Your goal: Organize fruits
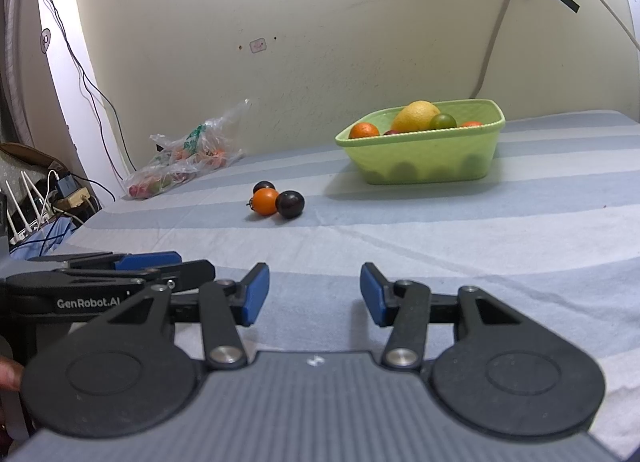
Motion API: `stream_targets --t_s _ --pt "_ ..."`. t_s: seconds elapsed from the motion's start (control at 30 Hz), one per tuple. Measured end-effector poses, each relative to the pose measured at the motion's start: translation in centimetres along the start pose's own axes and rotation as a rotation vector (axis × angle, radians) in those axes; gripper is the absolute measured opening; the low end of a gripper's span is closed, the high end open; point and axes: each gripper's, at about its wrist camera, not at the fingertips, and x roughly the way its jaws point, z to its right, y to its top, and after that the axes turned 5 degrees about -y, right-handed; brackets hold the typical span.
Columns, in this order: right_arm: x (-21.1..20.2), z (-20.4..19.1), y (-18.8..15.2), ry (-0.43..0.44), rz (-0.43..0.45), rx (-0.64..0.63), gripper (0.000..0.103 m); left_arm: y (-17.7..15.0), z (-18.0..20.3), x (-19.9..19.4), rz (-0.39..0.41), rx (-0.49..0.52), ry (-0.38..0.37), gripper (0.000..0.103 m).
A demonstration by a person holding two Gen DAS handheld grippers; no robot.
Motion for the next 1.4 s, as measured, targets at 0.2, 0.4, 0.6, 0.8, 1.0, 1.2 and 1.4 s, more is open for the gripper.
stream_targets --t_s 0.2,0.4,0.6,0.8,1.0,1.2,1.4 --pt "0.1 0.0 0.0 0.001 -0.004 -0.001 0.053 0.0 0.0 0.0 -0.001 -0.004 -0.004 0.061" --pt "0.4 0.0 0.3 0.011 -0.031 -0.017 0.052 0.2 -0.8 0.2 -0.011 -0.042 -0.035 0.061" --pt "2.2 -0.2 2.5 0.03 -0.062 -0.131 0.047 2.5 -3.0 0.6 0.006 -0.076 -0.064 0.061" --pt "5.5 -1.3 4.9 0.063 -0.076 -0.252 0.039 5.6 -6.2 3.4 -0.013 -0.161 -0.126 0.06" --pt "9.0 -2.7 5.9 0.096 -0.117 -0.369 0.04 7.4 -8.0 7.1 -0.062 -0.264 -0.205 0.06" --pt "11.8 -2.9 5.8 0.107 -0.172 -0.415 0.04 7.4 -8.9 9.9 -0.122 -0.345 -0.249 0.056" --pt "11.3 -2.6 5.5 0.115 -0.164 -0.429 0.028 6.8 -8.0 9.8 -0.116 -0.311 -0.211 0.028"
